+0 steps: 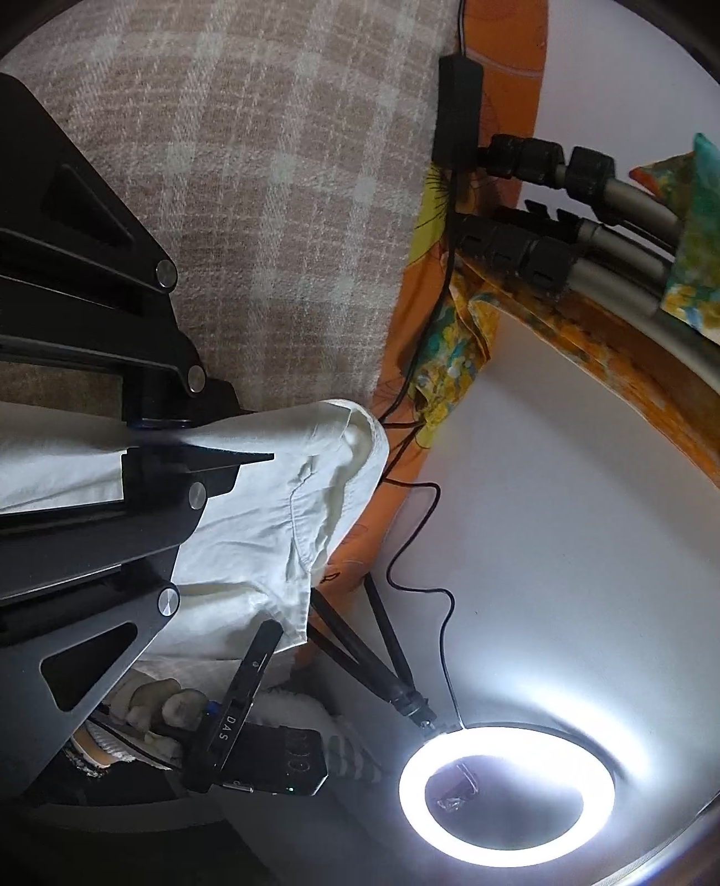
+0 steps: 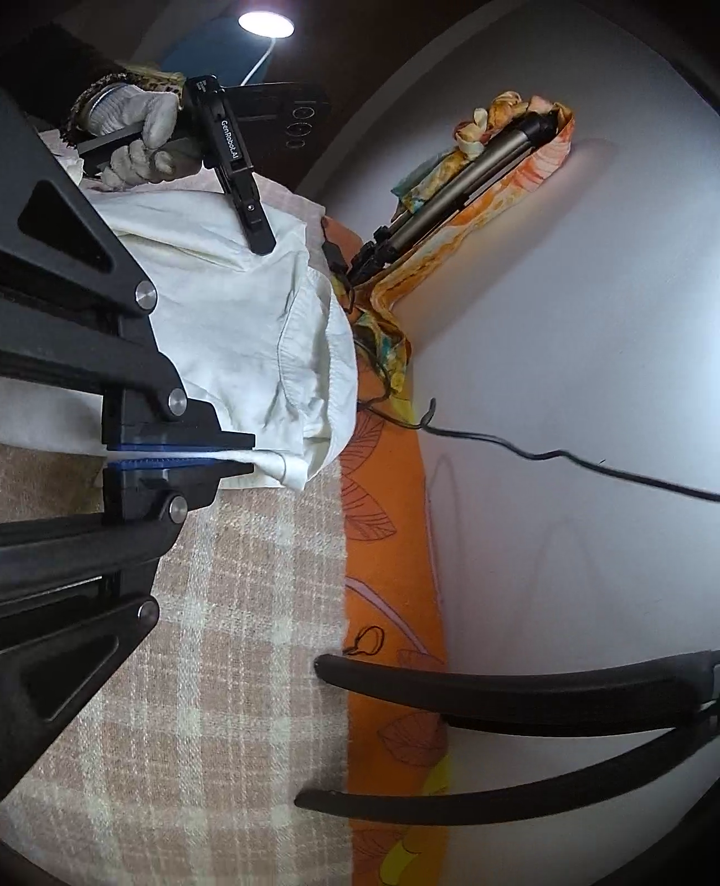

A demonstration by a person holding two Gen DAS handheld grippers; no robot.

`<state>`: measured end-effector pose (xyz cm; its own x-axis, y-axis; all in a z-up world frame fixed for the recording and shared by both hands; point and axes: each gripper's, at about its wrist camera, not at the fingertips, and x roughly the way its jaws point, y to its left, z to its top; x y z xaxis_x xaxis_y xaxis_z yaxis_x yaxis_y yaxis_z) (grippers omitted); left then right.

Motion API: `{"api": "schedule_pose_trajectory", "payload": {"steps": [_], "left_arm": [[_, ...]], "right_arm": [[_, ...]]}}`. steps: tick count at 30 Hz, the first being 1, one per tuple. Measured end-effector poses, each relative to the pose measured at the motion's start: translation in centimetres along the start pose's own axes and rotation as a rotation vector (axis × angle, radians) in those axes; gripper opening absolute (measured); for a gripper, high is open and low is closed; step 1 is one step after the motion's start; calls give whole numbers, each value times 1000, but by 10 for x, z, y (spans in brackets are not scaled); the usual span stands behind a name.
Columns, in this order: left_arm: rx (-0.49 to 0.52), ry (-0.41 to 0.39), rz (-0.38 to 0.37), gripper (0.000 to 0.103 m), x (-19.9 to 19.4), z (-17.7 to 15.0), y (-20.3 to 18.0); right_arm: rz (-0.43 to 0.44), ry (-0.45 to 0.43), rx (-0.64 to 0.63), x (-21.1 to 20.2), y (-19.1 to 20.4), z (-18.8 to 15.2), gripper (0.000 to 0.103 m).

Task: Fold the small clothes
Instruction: 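Lift the collar with the right gripper and fold it over toward the hem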

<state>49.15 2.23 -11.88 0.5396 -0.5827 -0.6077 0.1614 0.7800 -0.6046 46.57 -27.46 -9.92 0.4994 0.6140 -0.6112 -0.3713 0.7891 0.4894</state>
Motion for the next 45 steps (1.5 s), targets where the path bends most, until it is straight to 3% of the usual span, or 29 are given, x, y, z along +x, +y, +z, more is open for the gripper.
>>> {"api": "schedule_pose_trajectory", "payload": {"steps": [9, 18, 29, 39, 45], "left_arm": [[105, -105, -10, 2, -68, -13, -53], [201, -134, 4, 2, -139, -79, -90], [216, -75, 47, 2, -154, -157, -88], [290, -41, 100, 2, -167, -199, -89], [394, 40, 163, 3, -179, -229, -87]], "right_arm": [[-14, -104, -66, -76, 43, -4, 0], [-9, -165, -99, -150, 87, -65, 0], [-63, -156, -98, -182, 105, -166, 0], [-142, -120, -143, -189, 113, -215, 0], [-241, -54, -267, -197, 121, -252, 2]]}}
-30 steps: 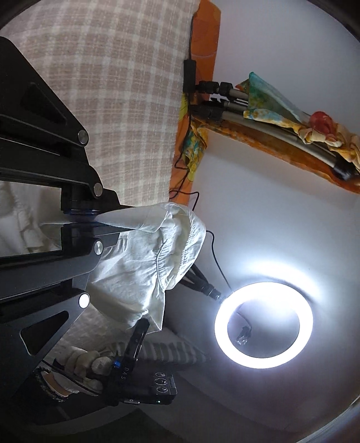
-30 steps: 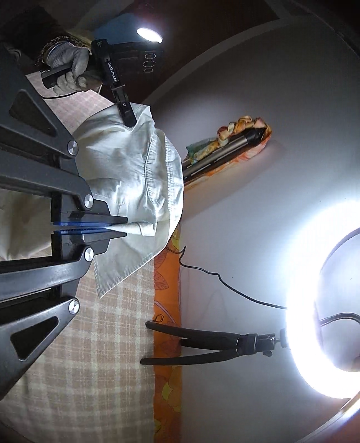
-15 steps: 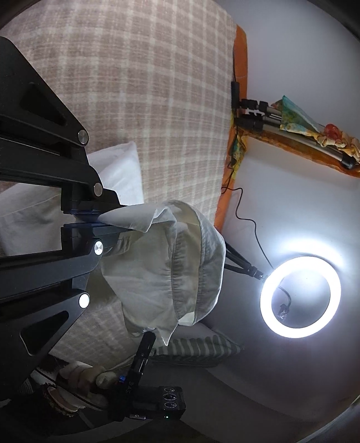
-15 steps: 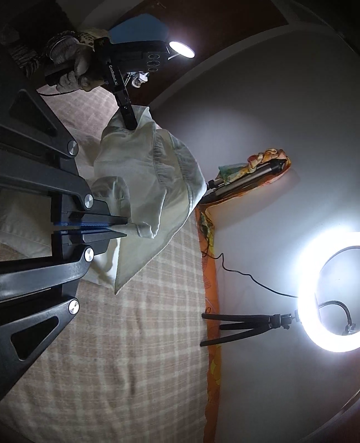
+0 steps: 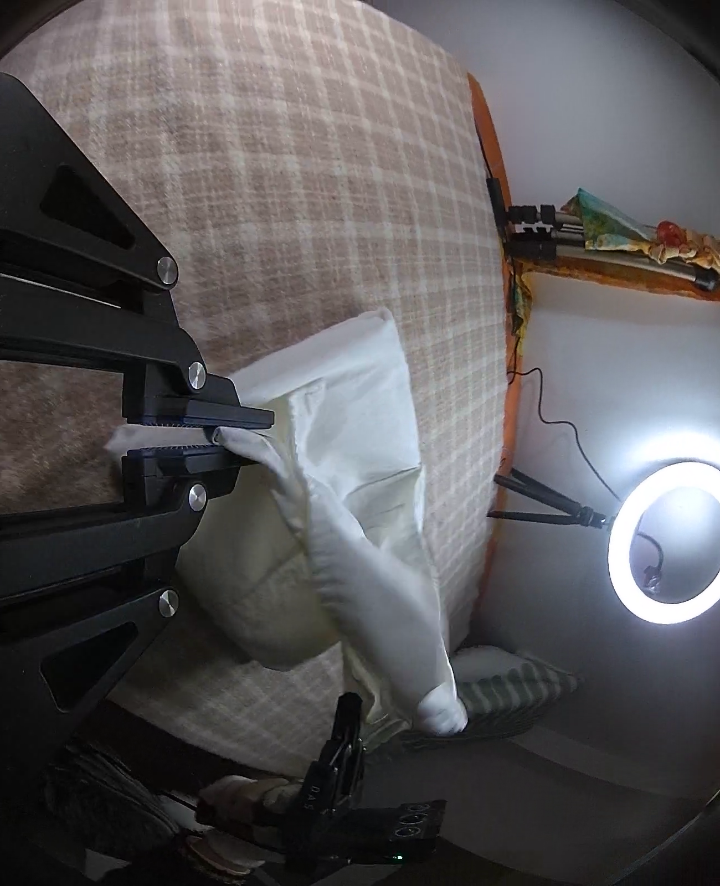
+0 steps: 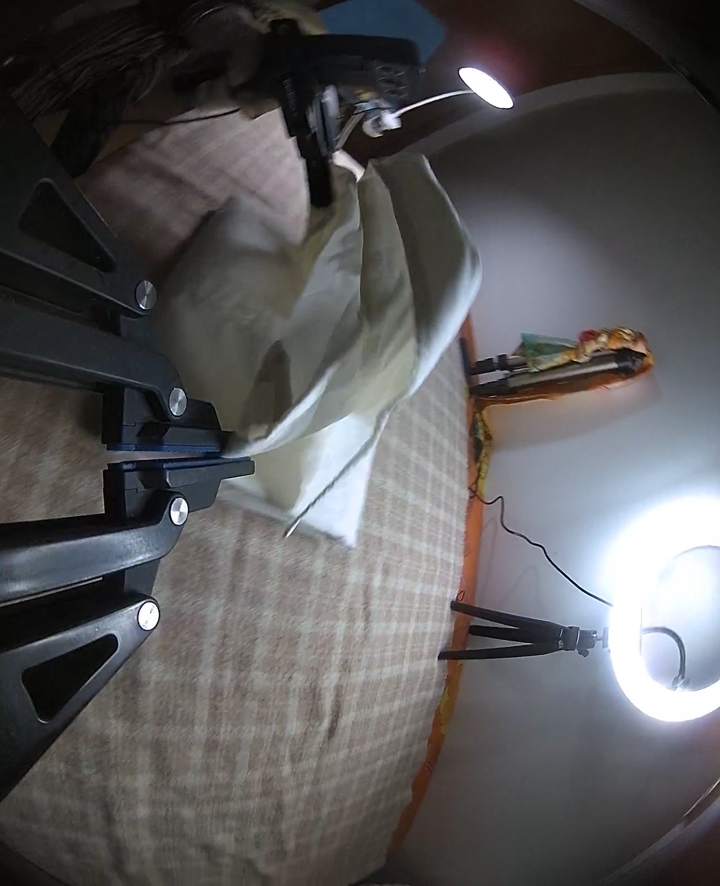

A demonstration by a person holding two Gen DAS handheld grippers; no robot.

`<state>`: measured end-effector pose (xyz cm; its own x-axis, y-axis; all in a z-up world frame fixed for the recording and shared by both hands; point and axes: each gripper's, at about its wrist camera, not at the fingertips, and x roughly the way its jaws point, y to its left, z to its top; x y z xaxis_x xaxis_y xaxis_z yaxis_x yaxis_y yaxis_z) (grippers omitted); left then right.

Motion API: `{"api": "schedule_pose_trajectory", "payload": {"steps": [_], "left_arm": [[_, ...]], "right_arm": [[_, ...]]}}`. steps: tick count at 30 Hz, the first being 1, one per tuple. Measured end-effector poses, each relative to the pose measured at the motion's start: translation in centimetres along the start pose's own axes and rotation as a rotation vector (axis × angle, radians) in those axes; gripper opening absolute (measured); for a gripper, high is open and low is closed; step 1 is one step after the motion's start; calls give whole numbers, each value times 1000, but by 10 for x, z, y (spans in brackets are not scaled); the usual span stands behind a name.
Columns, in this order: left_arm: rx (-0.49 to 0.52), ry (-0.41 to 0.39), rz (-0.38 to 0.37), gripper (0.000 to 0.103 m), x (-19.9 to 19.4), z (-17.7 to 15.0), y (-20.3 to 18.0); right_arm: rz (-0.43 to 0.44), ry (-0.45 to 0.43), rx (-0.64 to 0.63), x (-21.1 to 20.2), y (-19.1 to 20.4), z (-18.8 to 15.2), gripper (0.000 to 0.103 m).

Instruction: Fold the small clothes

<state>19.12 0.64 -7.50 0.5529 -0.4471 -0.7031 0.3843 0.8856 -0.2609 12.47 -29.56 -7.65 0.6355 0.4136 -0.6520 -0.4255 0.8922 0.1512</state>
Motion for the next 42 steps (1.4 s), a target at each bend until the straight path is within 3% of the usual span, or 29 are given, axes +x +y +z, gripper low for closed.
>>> {"api": "schedule_pose_trajectory", "payload": {"steps": [3, 5, 10, 13, 18, 19, 20, 21, 23, 26, 30, 33, 37, 40, 41, 42], "left_arm": [[-40, 24, -28, 3, -18, -16, 4], [-89, 11, -50, 3, -31, -21, 11], [-281, -2, -127, 16, -30, -13, 30], [-390, 32, -191, 28, -11, -11, 36], [-537, 56, -280, 24, 15, -21, 43], [-535, 61, -281, 18, 18, -21, 42], [-526, 65, -282, 5, 19, -20, 40], [-518, 68, -280, 6, 20, -19, 37], [-506, 54, -283, 4, 15, -16, 33], [-480, 43, -280, 4, 6, -13, 30], [-464, 90, -229, 4, 13, -29, 38], [-489, 151, -191, 3, 27, -49, 44], [-458, 144, -173, 4, 17, -44, 42], [-453, 131, -166, 6, -1, -31, 43], [-438, 109, -152, 9, -8, -24, 43], [-422, 78, -139, 9, -14, -17, 42]], "right_arm": [[-2, 48, -32, -11, -2, -17, 3], [0, 60, -11, -21, -10, -28, 14], [122, 32, 240, -28, -45, -32, 35], [212, 41, 388, -12, -59, -32, 40], [272, 100, 484, 18, -61, -34, 40], [281, 110, 481, 22, -60, -34, 37], [283, 123, 476, 27, -58, -34, 33], [282, 133, 475, 31, -57, -35, 27], [303, 144, 498, 38, -54, -38, 7], [315, 126, 512, 35, -50, -36, 1], [332, 96, 485, 22, -50, -33, 0], [277, 158, 486, 34, -56, -44, 0], [218, 202, 418, 40, -47, -39, 1], [178, 183, 323, 23, -36, -22, 18], [164, 144, 295, 14, -33, -15, 29], [158, 103, 276, 7, -31, -7, 30]]}}
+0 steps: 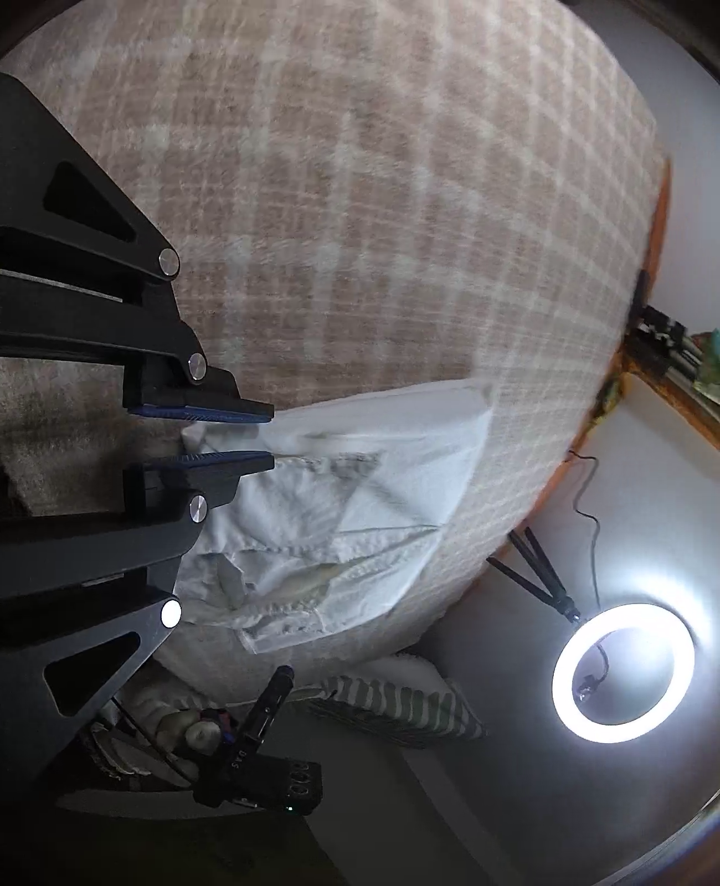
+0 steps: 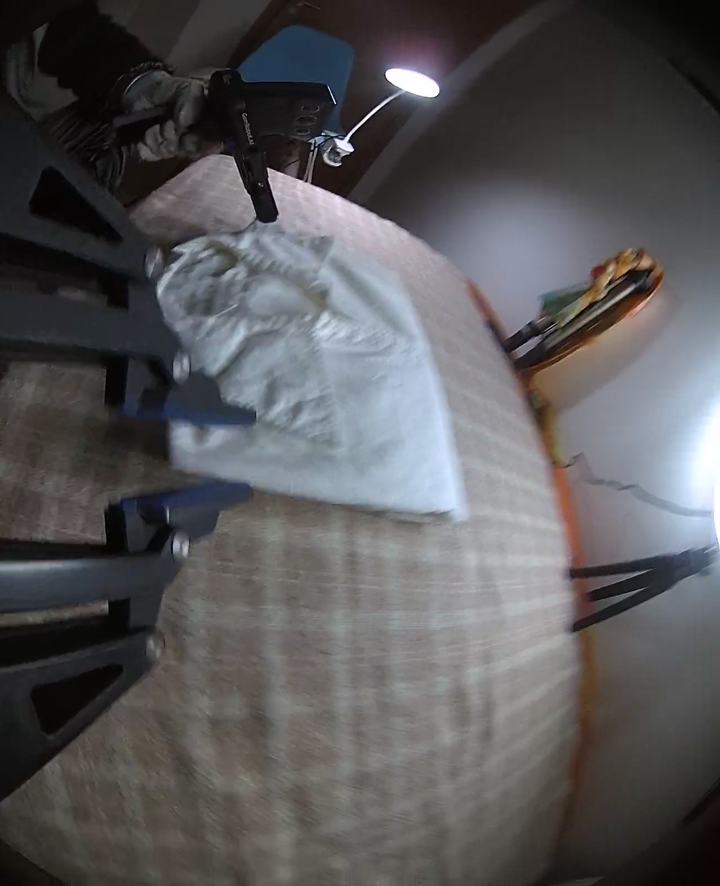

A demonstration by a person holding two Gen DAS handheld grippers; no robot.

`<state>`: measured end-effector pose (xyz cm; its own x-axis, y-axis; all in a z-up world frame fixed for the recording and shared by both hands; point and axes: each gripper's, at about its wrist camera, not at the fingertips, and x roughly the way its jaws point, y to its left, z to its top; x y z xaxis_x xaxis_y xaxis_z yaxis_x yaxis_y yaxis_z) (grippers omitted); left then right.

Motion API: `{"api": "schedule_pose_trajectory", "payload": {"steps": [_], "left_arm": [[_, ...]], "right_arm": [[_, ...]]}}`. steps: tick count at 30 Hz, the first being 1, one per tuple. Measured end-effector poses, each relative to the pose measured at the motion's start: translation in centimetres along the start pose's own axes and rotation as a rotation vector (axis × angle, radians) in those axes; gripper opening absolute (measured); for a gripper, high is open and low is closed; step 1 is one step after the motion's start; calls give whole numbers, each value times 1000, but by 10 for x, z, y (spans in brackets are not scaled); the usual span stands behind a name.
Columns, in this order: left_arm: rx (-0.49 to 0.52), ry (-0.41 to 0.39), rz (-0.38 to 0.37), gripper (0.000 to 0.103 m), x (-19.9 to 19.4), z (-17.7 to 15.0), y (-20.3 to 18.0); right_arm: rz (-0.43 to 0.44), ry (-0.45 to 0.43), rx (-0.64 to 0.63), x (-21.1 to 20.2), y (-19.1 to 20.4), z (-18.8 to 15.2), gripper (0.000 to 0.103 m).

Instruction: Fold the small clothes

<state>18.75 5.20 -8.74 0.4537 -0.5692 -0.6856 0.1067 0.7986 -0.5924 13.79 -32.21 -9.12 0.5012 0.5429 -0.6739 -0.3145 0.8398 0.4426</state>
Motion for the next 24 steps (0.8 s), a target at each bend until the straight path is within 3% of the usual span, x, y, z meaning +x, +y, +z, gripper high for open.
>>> {"api": "schedule_pose_trajectory", "payload": {"steps": [3, 4, 5, 8, 14, 21, 24], "left_arm": [[18, -74, -2, 16, -5, 30, -8], [-9, -81, -11, 28, 0, 40, -7], [-48, -88, -24, 30, 5, 50, -3], [-106, -100, -64, 30, 24, 73, 1], [-73, -86, -99, 29, 65, 95, -5], [-22, -39, 16, 26, 95, 94, 3], [18, -32, 70, 20, 100, 84, 6]], "right_arm": [[6, -81, -42, -7, 12, 20, 30], [10, -95, -42, -4, 15, 30, 30], [15, -101, -45, 1, 18, 37, 30], [-9, -128, -87, 20, 29, 60, 29], [-13, -95, -127, 65, 43, 93, 22], [-14, 1, -136, 110, 32, 102, 22], [-41, 49, -163, 125, 28, 95, 19]]}}
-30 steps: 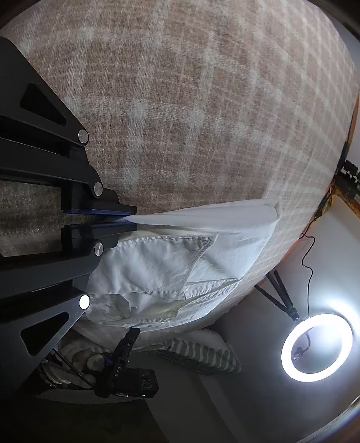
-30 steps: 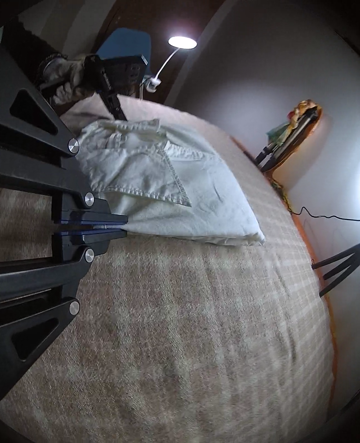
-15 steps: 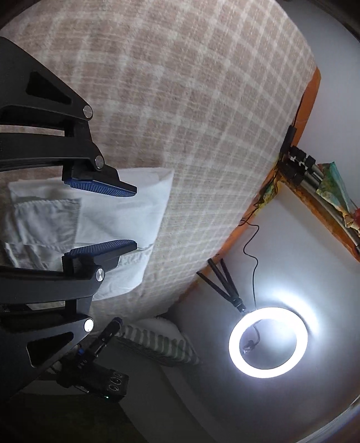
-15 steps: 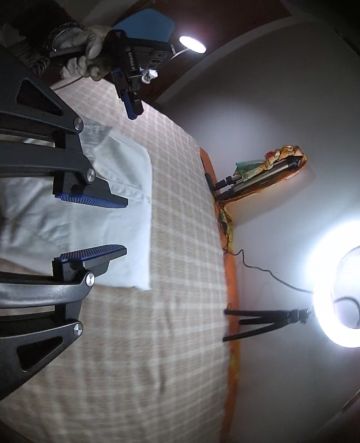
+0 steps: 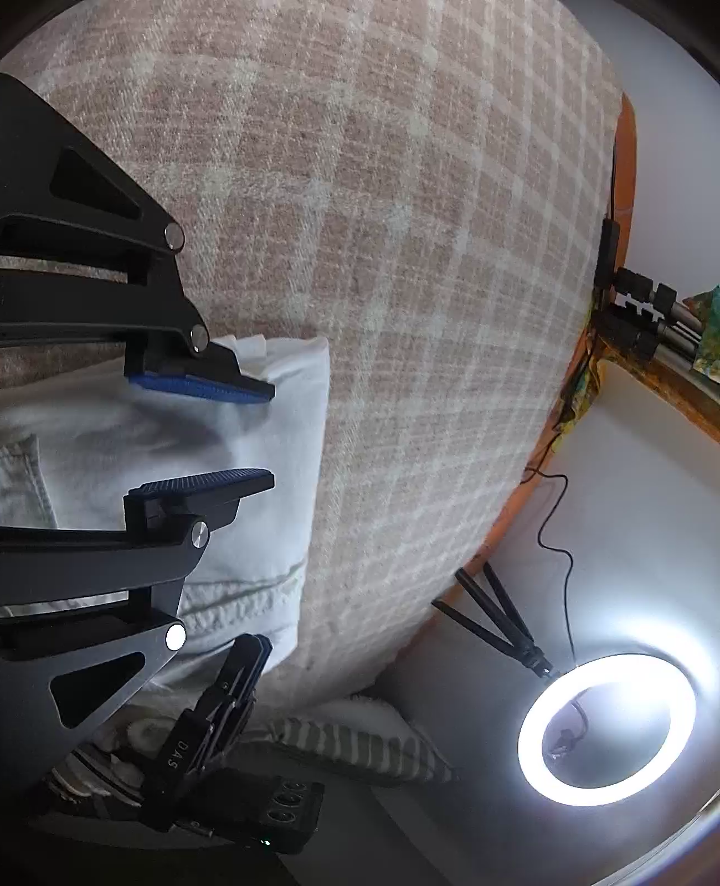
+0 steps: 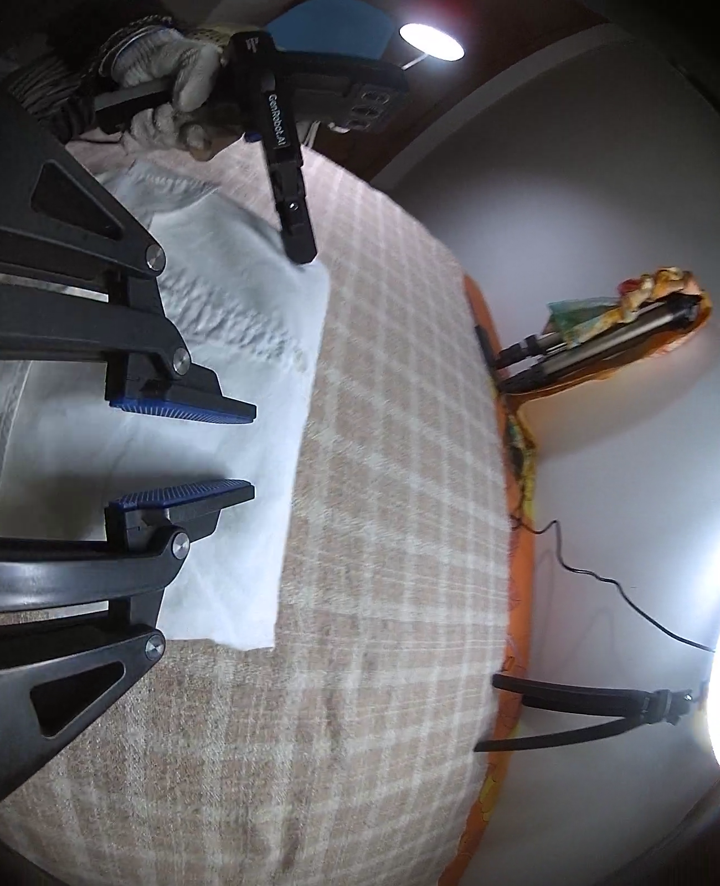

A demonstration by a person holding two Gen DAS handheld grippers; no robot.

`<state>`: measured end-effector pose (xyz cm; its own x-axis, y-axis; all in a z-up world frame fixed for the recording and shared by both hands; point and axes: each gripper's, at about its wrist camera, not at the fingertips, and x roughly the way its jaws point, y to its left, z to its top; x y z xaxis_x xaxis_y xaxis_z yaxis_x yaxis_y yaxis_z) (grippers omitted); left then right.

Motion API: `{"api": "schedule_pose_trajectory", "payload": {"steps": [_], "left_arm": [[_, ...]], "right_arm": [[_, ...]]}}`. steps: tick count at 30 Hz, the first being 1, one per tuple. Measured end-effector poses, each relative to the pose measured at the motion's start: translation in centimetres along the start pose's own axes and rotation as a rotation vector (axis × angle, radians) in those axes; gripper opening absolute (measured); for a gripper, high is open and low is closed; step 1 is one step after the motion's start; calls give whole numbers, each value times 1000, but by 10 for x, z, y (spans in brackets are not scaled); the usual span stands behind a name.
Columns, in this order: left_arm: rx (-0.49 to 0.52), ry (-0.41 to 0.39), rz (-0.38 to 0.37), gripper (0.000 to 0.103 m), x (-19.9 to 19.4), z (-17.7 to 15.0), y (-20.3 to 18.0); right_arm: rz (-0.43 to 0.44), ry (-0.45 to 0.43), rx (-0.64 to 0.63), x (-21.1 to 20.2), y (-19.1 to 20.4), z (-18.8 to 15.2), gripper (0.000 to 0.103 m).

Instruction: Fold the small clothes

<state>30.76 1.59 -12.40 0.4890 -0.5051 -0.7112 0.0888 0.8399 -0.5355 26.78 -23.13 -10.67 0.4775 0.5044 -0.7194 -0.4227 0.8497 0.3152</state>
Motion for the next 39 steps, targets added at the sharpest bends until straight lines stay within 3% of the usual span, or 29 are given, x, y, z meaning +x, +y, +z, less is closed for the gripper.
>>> {"api": "schedule_pose_trajectory", "payload": {"steps": [3, 7, 10, 13, 17, 20, 25, 30, 32, 34, 36, 39], "left_arm": [[6, -14, 18, 8, 1, -7, 7], [19, -17, 38, 8, -5, -5, 5], [46, -67, 51, 8, -19, 0, -8], [120, -97, 3, 9, -25, 2, -31], [203, -53, -35, 9, -6, -4, -59], [212, 0, -21, 9, 13, -7, -62], [163, 36, -29, 8, 29, -11, -41], [143, 12, -16, 8, 11, -11, -37], [119, -38, 33, 9, -3, -6, -28], [31, -72, 42, 10, -16, 2, -7], [-61, -80, 33, 14, -24, 8, 12], [-156, -83, -12, 30, -35, 10, 31]], "right_arm": [[-46, 48, -47, 16, 0, -11, 13], [-33, 41, -54, 12, -3, -14, 12], [1, -14, 6, -7, -16, -8, 15], [-13, -65, 80, -20, -35, -6, 20], [-9, -64, 136, -14, -49, -4, 20], [-36, -35, 135, -4, -50, -5, 20], [-75, 18, 129, 12, -58, -11, 15], [-87, 5, 119, 7, -58, -12, 14], [-124, 2, 125, -3, -59, -12, 24], [-125, -21, 149, -18, -64, -14, 32], [-90, -33, 194, -31, -71, -19, 37], [-6, -22, 250, -45, -80, -31, 46]]}}
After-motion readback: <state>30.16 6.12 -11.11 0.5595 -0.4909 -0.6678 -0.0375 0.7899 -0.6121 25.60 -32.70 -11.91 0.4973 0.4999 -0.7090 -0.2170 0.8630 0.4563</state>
